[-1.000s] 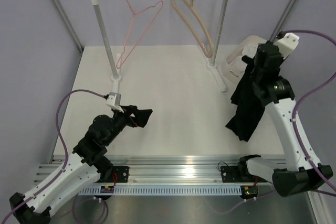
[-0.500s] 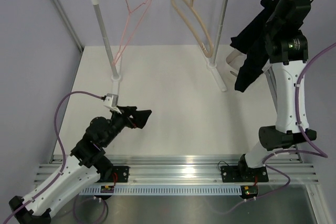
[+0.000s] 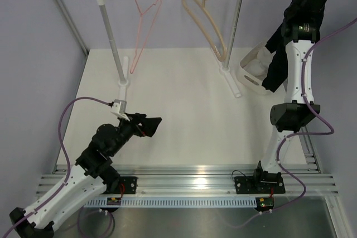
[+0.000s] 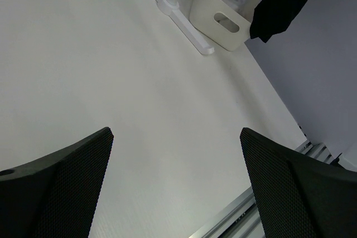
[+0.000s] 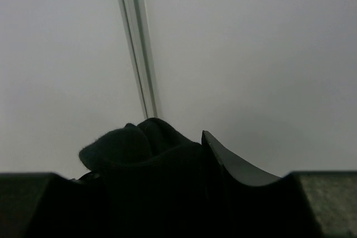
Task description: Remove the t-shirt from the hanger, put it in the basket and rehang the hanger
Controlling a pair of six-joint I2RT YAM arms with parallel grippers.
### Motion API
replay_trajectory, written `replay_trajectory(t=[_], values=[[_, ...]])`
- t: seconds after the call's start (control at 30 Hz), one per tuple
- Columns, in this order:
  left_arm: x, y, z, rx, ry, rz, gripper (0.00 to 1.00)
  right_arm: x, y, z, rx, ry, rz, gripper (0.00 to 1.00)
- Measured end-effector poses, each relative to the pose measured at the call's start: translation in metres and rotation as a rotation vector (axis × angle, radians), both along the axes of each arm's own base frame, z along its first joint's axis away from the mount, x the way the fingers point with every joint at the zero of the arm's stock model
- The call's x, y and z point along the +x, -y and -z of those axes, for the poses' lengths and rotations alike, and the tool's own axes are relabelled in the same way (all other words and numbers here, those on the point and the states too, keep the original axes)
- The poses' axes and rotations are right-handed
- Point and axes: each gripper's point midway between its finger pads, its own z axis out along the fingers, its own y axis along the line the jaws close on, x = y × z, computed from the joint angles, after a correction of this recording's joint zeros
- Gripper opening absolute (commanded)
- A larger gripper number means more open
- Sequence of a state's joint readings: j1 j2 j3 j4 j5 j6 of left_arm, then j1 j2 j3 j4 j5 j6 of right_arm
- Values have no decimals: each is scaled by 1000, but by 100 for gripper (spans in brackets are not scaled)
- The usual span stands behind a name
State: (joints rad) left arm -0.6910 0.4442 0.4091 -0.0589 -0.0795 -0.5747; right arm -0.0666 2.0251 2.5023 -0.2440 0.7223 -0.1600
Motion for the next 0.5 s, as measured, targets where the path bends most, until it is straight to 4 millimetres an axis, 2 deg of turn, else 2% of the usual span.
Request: replay_trajectory(t=[0.13, 0.37, 0.5], values=[[0, 0, 0, -1, 1, 0, 99, 10, -6, -13, -16, 68, -44, 0], [-1, 0, 0, -1, 1, 5, 99, 3, -15, -74, -90, 304, -97, 0], [-1, 1, -1, -2, 1, 9, 99, 7, -18, -84, -138, 354, -106, 0]])
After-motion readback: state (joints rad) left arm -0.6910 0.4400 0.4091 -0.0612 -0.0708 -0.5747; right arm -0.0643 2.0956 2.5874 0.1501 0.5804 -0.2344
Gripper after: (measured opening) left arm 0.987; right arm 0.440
